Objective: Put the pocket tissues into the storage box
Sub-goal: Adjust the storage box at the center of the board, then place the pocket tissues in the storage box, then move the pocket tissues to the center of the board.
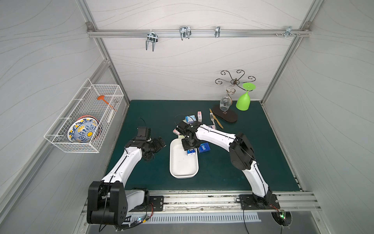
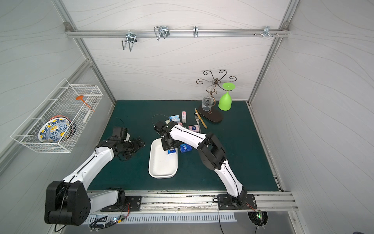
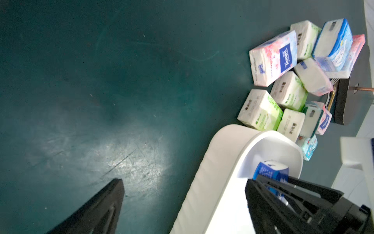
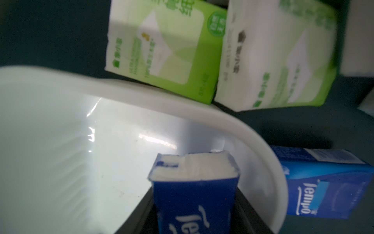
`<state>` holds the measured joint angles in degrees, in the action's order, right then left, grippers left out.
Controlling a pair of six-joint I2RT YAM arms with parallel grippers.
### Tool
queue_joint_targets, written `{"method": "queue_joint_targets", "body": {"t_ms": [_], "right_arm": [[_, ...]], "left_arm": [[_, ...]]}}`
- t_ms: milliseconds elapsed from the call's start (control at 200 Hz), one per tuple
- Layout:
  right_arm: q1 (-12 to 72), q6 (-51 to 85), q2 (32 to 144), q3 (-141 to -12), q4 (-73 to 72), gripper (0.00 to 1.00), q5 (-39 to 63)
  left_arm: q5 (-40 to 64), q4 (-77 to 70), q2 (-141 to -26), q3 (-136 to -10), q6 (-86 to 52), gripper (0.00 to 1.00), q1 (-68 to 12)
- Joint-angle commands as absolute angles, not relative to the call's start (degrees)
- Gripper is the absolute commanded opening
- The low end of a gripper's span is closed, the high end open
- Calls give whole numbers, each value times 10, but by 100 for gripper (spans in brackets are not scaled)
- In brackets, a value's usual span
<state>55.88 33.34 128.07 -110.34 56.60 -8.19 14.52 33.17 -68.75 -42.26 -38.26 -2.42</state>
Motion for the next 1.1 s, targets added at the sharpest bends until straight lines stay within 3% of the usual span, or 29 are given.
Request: {"method": "queue_joint_targets", "body": {"t_ms": [0, 330, 640, 770, 870, 1011, 1096], "right_arm": [[562, 310, 1289, -1109, 582, 52, -151], [569, 330, 1286, -1112, 566, 70, -152], [532, 327, 1134, -1006, 513, 70, -54], [492, 310, 1070, -921, 480, 63, -9], [448, 288, 1035, -859, 456, 50, 18], [382, 247, 1027, -805, 418, 36, 79], [367, 212, 1042, -803, 401, 33, 96]], "left_arm": [[166, 333, -676, -417, -396, 98, -30], [169, 343, -680, -421, -395, 98, -36], [163, 366, -689, -454, -366, 98, -36], [175, 376, -696, -471, -345, 98, -36], [192, 378, -700, -479, -332, 97, -37], [206, 378, -702, -483, -323, 97, -37], [205, 378, -703, -481, -322, 97, -36]]}}
